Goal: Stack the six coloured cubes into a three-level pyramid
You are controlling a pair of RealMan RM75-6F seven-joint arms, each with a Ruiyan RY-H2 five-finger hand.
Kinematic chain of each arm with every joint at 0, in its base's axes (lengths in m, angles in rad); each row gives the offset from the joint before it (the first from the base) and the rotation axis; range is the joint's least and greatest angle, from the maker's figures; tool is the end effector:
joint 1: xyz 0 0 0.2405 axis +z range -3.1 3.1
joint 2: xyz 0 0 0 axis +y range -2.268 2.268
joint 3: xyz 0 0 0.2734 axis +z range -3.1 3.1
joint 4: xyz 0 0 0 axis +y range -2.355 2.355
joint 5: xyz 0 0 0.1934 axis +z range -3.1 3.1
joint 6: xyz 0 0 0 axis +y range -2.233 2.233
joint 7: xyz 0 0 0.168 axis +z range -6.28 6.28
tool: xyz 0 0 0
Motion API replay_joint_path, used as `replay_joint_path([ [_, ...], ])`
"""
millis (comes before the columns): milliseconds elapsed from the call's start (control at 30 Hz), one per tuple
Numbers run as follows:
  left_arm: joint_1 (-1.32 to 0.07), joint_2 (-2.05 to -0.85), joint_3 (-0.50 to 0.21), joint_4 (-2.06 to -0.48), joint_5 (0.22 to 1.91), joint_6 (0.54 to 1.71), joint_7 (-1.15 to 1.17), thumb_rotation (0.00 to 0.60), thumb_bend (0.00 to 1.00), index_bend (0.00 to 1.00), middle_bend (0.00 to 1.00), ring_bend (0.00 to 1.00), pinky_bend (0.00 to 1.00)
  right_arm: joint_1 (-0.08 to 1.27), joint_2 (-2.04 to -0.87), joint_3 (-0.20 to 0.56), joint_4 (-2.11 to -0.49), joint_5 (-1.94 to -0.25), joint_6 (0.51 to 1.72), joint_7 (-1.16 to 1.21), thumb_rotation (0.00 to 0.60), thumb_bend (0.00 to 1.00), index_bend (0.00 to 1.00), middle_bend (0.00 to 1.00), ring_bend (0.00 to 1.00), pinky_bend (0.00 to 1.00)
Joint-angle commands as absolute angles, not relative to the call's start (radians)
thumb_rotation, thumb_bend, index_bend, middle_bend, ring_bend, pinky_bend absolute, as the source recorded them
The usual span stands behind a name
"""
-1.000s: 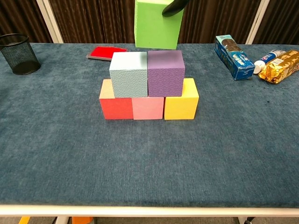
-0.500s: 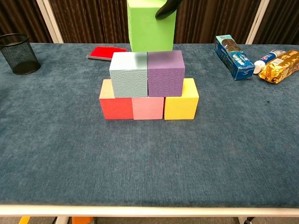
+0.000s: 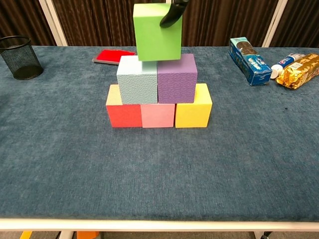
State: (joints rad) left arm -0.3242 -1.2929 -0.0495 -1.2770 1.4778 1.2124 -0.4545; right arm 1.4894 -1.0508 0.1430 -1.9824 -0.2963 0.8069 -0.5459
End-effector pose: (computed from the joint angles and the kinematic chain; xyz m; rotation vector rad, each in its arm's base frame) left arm -0.3346 0.2899 0.1189 -1.4717 -1.2179 -1.0678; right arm 0.0508 -0.3873 0.0884 2.1380 -0.8833 0.8042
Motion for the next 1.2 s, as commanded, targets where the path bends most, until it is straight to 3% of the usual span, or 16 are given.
replay_joint_path([
  [33,-0.322,-1.296,-0.047,-1.274,1.478,1.214,-0.456,0.6,0.0,0.08,0.09,0.0,0.07,1.502,-1.064,0.138,-1.98,-0.283,0.815,-0.556,0.6,0.23,0.0,0.48,0.02,0.0],
  [1200,-0.329,-1.299,-0.044,-1.273,1.474,1.21,-0.459,0.6,0.0,0.08,0.09,0.0,0.07,1.552,-1.112,0.129,-1.992,-0.202,0.882,-0.625,0.6,0.23,0.0,0.48,0.02,0.0],
])
